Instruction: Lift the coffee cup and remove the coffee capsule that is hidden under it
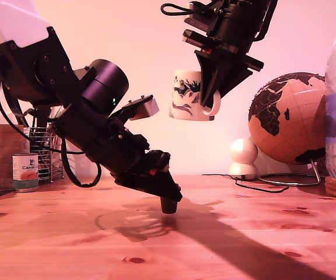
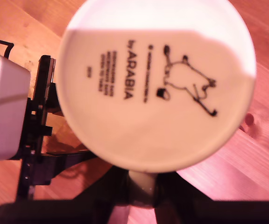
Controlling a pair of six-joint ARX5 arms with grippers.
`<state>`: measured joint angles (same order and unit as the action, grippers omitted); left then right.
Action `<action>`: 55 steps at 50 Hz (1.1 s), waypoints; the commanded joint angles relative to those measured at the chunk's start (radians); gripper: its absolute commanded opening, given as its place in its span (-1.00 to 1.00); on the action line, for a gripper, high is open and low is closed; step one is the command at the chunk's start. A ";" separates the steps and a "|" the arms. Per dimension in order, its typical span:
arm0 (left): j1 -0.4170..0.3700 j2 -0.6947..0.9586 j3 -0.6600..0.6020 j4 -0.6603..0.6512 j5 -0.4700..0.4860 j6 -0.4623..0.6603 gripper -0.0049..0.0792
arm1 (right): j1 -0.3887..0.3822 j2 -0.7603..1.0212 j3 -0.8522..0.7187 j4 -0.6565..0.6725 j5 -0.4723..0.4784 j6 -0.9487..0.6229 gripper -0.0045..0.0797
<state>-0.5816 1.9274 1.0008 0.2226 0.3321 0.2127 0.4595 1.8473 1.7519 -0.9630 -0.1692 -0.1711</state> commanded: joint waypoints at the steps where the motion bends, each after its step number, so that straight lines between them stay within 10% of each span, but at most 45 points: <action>1: 0.003 -0.056 0.002 -0.003 0.002 0.004 -0.51 | 0.003 -0.053 0.025 0.014 -0.005 -0.010 -0.92; 55: 0.285 -0.221 0.002 -0.362 -0.032 0.021 -0.48 | 0.081 0.142 0.023 0.031 -0.035 -0.019 -0.92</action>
<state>-0.3080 1.7161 1.0046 -0.1360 0.3050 0.2203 0.5224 1.9919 1.7519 -0.9508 -0.1967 -0.1844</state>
